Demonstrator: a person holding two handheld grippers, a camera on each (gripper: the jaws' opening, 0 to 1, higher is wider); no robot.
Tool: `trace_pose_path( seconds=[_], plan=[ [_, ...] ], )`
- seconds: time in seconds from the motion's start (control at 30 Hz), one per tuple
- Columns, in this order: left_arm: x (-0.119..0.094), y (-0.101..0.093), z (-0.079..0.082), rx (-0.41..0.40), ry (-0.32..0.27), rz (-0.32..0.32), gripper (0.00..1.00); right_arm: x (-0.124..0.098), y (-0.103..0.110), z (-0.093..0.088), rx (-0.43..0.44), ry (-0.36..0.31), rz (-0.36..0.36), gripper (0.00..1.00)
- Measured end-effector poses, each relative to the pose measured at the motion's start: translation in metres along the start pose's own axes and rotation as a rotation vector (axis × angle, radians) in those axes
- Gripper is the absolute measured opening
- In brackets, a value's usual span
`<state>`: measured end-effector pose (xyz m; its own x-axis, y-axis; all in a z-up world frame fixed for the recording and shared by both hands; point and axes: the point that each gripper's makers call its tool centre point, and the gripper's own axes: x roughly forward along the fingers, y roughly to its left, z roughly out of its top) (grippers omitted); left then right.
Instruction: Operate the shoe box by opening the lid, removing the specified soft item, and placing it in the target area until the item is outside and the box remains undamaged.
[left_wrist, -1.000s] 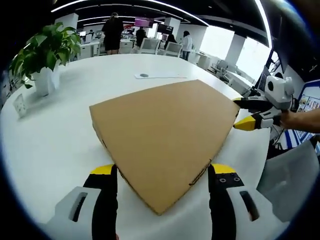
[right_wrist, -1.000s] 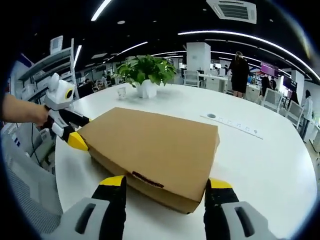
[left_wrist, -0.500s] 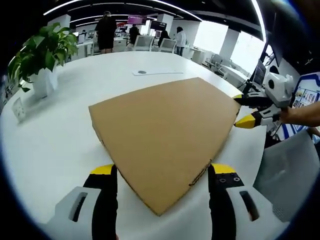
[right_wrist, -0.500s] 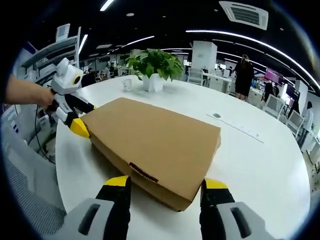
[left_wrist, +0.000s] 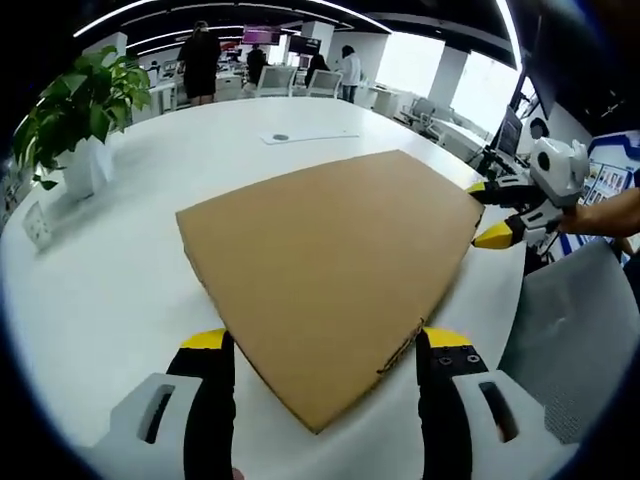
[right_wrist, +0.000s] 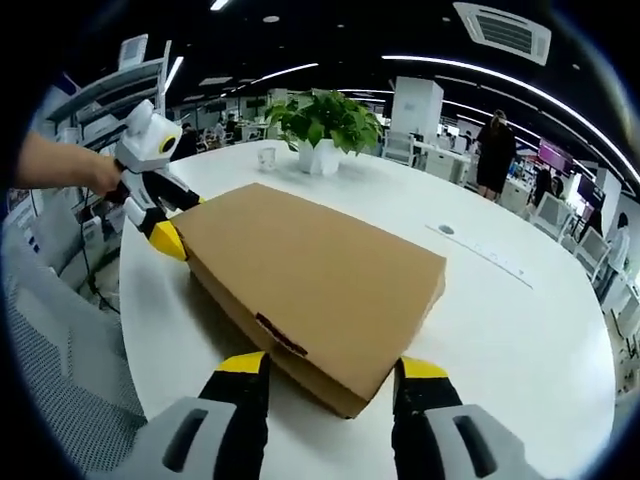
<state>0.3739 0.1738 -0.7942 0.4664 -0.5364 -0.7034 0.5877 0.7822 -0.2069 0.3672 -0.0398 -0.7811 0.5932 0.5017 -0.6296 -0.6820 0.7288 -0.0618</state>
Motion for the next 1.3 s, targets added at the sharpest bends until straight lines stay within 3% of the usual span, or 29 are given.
trace_pose_path(
  seconds=[0.63,1.03,1.3],
  plan=[
    [-0.020,0.008,-0.020,0.049,0.057,-0.027,0.76,-0.008,0.036,-0.004,-0.014,0.011,0.039,0.41],
    [-0.033,0.007,-0.033,0.047,0.050,-0.024,0.76,-0.013,0.054,-0.005,-0.004,0.000,0.048,0.41],
    [-0.035,-0.001,-0.034,0.041,0.006,0.000,0.77,-0.013,0.049,-0.005,-0.015,-0.008,0.052,0.36]
  ],
)
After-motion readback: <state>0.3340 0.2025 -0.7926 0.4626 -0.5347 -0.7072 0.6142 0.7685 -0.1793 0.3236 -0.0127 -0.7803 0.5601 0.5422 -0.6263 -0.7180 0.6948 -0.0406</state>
